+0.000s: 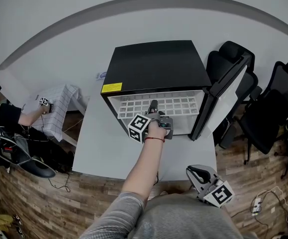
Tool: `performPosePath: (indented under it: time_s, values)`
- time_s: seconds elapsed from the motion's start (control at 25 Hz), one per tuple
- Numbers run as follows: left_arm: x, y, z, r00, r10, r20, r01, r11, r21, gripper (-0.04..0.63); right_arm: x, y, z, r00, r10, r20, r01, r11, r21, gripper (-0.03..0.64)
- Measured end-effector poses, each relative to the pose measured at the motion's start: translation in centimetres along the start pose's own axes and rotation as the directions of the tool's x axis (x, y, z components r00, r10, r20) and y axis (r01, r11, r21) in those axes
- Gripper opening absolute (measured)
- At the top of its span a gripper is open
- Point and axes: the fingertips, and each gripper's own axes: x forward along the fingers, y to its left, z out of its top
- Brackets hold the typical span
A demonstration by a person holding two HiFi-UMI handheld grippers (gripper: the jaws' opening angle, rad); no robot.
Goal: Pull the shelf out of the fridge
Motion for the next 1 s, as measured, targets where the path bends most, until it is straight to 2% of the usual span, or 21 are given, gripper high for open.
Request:
performPosePath:
  time_s: [1.0]
  values:
    - [-2.2, -0.2, -0.6, 1.0, 0.002, -0.007, -0.002, 1.0, -0.016, 0.035, -0.3, 1.1, 0.1, 1.0, 0.007, -0.004, -0.007, 1.0, -0.007, 0.014]
